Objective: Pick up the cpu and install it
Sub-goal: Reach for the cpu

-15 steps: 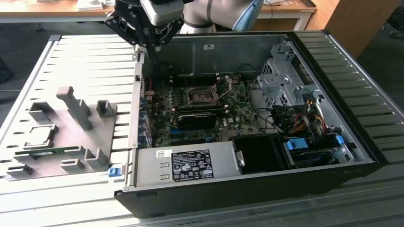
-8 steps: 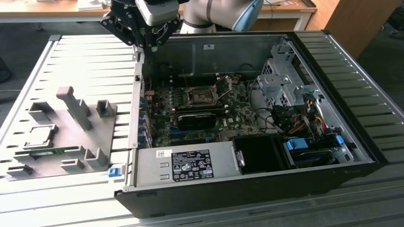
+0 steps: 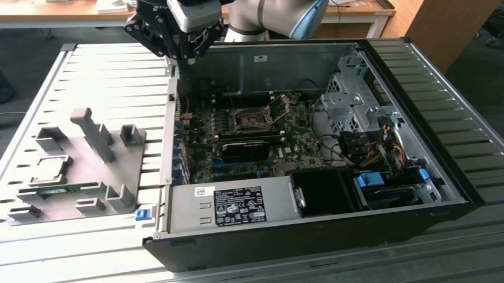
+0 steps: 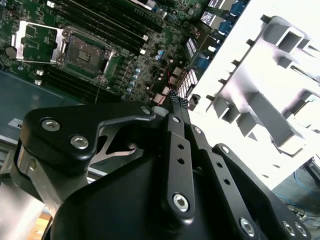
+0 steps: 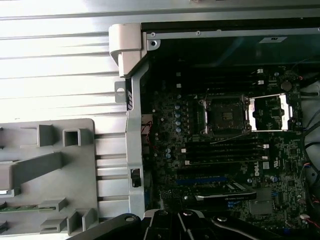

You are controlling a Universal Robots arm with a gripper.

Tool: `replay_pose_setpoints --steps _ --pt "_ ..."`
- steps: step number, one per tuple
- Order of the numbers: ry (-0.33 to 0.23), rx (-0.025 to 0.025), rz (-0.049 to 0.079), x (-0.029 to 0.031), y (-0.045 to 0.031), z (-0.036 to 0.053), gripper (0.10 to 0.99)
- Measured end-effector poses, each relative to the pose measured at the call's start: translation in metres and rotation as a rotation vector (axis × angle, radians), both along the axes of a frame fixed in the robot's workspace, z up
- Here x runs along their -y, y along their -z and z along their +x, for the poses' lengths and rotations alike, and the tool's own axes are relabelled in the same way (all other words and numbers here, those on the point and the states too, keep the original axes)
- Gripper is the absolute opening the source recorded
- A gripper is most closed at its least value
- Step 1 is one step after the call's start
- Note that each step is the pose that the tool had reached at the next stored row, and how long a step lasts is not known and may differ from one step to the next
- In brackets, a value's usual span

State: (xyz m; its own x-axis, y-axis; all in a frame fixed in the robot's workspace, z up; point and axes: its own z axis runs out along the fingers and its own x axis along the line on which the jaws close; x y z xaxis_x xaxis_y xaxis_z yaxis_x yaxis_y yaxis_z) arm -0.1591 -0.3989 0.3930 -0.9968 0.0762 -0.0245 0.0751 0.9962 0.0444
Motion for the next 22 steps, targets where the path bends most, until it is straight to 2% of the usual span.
replay_pose_setpoints --steps 22 --pt "0.000 0.0000 0.000 0.0000 0.0001 -0.0068 0.106"
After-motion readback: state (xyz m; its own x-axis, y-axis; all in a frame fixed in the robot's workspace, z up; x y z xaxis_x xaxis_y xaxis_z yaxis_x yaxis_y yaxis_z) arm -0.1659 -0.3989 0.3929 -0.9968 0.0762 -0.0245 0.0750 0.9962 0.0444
